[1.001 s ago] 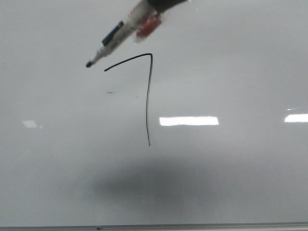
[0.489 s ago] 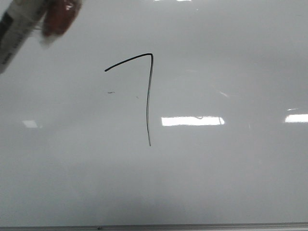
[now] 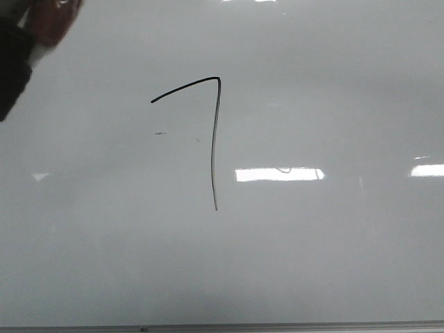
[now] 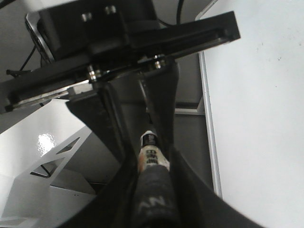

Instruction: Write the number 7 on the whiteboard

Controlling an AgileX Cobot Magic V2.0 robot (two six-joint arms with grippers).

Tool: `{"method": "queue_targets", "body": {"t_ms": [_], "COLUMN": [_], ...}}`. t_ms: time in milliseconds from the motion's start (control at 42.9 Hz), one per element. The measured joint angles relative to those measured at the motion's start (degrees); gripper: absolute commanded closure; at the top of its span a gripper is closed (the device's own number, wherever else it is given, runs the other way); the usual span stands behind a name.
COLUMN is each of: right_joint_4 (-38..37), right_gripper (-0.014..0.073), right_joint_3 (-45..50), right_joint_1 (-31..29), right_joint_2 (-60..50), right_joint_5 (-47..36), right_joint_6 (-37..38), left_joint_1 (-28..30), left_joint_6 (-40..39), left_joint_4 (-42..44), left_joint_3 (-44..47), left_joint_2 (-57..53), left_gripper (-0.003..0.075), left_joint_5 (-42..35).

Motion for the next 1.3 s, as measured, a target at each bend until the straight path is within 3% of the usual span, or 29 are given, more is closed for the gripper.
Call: {"method": "queue_targets", "body": {"t_ms": [70,140,210,326,419,699,908,1094,1304], "right_joint_4": [0.00,0.00,0.00,0.00,0.10,-2.13,-10.82,-17.47,-18.40], "right_gripper": [0.0643,0.0578,0.0431,0.0090,-0.0073,0.0081,0.0240,0.0384,0.0593], "right_joint_3": [0.00,0.00,0.00,0.00,0.00,0.00,2.43,13.50,28.84], "right_joint_1": [0.00,0.00,0.00,0.00,0.00,-1.33,-9.29,-19.99,-30.90], "right_joint_2": [0.00,0.00,0.00,0.00,0.00,-1.91,-10.09,-21.80,-37.09], "right_joint_5": [0.24,0.34,0.46,0.33,-0.07,-3.28,-2.33,-4.84,-9.86], "right_joint_6": [0.00,0.00,-0.13,0.18,1.54,6.38,20.87,34.68,39.85], "left_joint_1": [0.00,-0.03,-0.03,-0.03,0.23,7.83,25.62,43.74,56.19], "left_joint_6": [0.19,0.19,0.19,0.19,-1.01,-13.88,-20.12,-20.61,-20.85], "left_joint_4": [0.23,0.23,0.23,0.23,0.23,3.26,7.25,9.49,10.27], "left_joint_3": [0.00,0.00,0.00,0.00,0.00,-0.26,-0.26,-0.26,-0.16], "left_joint_2": [0.00,0.00,0.00,0.00,0.23,5.17,8.46,8.76,12.81], "left_gripper": [0.0690,0.0729,0.0741,0.0741,0.0741,0.0741,0.0741,0.0741,0.0741], "left_joint_5": [0.00,0.11,0.19,0.19,0.19,2.39,2.49,1.77,-2.24]}}
